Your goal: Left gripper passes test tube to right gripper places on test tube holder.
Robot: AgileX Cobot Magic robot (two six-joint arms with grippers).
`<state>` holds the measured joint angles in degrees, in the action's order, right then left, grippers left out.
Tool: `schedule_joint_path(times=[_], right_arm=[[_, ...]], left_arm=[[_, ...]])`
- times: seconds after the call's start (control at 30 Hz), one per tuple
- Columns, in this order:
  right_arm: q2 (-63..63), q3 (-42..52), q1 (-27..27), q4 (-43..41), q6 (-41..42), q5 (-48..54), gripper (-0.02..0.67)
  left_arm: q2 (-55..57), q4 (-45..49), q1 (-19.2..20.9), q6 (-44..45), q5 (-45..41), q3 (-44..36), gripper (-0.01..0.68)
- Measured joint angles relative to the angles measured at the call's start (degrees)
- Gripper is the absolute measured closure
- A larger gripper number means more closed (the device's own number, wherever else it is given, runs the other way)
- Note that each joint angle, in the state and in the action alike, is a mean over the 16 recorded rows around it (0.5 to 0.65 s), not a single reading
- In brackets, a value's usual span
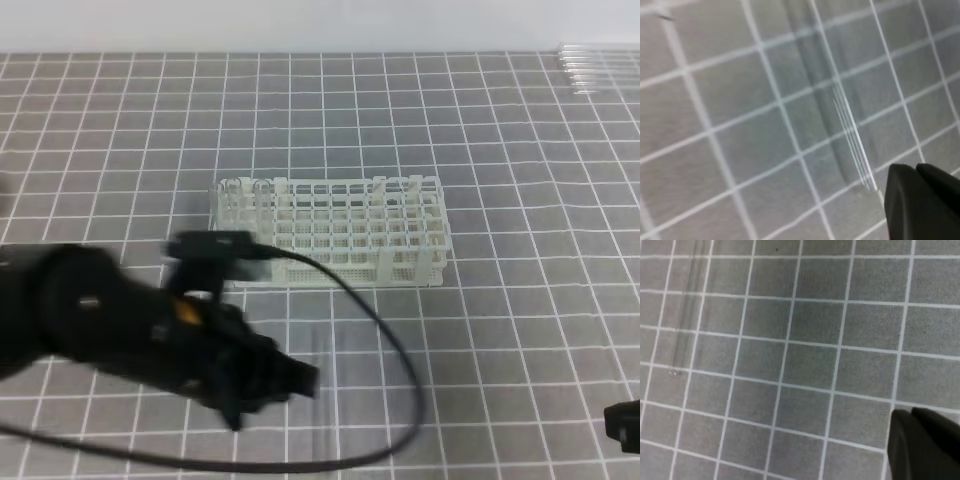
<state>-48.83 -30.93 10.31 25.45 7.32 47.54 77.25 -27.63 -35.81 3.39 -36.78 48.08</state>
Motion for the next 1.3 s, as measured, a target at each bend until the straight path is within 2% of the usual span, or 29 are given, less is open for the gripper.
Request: schedule_joint_path(times=[0.2, 0.37, 0.53, 0.93, 1.1, 1.3], right_arm=[[-0.7, 0.0, 0.0, 0.4, 2.4, 0.4, 0.662], [-0.7, 0.0, 0.0, 0.7, 3.4, 0.9, 0.662], [-0.7, 0.0, 0.0, 1.2, 4.1, 1.4, 0.662], [-0.6, 0.0, 0.0, 3.9, 7.0, 1.6, 0.662], [-0.6, 0.0, 0.0, 4.9, 8.0, 1.7, 0.662], [-0.6, 0.0, 0.0, 5.3, 8.4, 1.7, 0.662]], left_arm=[[11.3, 7.4, -8.4, -9.1, -4.6, 9.5, 0.674], [17.8, 10.3, -11.4, -12.3, -8.7, 16.0, 0.660], [21.6, 10.7, -11.8, -11.8, -11.2, 19.7, 0.612], [24.4, 11.0, -11.9, -10.3, -13.3, 22.5, 0.430], [24.5, 13.3, -13.0, -14.3, -15.0, 22.5, 0.399], [24.5, 21.0, -15.5, -22.9, -16.9, 22.5, 0.388]])
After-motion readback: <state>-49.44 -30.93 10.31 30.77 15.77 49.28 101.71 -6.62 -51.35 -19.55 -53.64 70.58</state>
